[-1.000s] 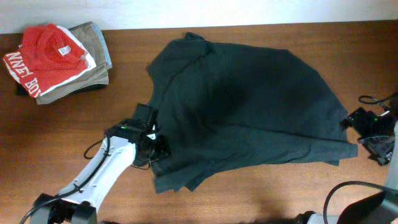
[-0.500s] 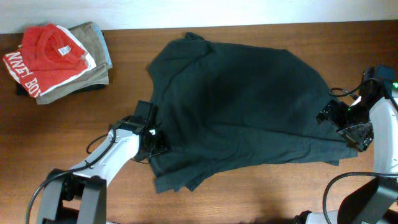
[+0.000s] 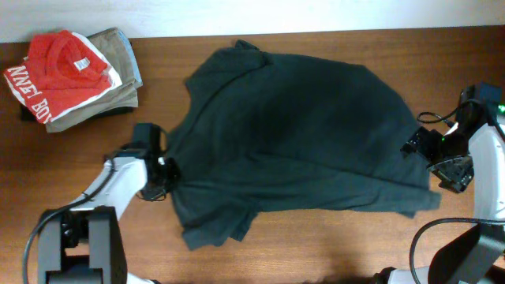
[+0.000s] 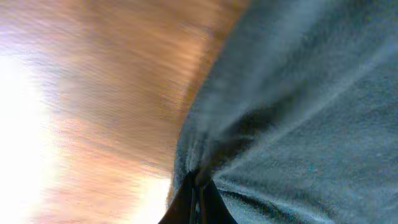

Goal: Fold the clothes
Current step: 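Grasp the shirt's bottom corners with left and right grippers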

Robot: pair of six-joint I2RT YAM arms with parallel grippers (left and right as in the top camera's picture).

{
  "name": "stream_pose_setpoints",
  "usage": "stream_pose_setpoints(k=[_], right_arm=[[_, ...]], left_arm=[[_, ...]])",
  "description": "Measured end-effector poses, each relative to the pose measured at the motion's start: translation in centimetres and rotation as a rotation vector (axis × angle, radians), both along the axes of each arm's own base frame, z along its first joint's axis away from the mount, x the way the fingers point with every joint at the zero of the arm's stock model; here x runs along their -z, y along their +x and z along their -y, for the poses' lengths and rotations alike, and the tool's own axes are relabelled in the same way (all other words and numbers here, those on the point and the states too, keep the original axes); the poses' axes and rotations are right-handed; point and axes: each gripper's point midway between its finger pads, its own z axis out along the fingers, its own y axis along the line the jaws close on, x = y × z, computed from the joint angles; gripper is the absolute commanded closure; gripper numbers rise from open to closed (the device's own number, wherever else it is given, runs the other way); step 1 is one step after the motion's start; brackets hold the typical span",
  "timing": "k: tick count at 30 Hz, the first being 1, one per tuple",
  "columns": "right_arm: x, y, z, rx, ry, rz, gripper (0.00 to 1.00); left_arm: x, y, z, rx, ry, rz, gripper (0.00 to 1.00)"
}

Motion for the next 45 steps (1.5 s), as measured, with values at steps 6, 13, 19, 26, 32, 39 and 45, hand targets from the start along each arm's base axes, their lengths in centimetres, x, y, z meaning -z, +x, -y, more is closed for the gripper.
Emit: stream_pose_setpoints(k=[6,13,19,26,32,39,45], right_arm=[[1.9,-0.8,-0.3,0.0,0.013,-0.029,0.04],[1.6,-1.8,-0.7,0.002,0.015,-0.037,0.04],[-2.5,-3.4,-1.3,0.006,-0.04,0.073,0.01],[-1.2,-5.6,-2.2,0.024,-0.012,0.01,0.01],[5.1,-7.9,-3.2,0.068,0.024,-0.079,0.01],[8.9,-8.5,-3.5,0.109,0.02,-0.067,0.19],[11.4,-9.0,-3.7,0.201,0.015,-0.05,0.39]], left_arm=[[-0.5,-1.5,-5.0,-0.155,0.027,-0.108,0.39],[-4.4,0.6,-6.3,-0.175,0.05,-0.09,0.34],[-8.3,0.3,-5.8,-0.16,0.058,-0.043,0.34],[-13.5,-1.7,-1.0,-0.011,0.049,0.063,0.14],[-14.0,-3.3,3.8,0.16,0.018,0.047,0.01],[-14.0,-3.3,4.6,0.193,0.016,0.051,0.01],[-14.0,-3.4,4.6,0.193,0.016,0.05,0.01]])
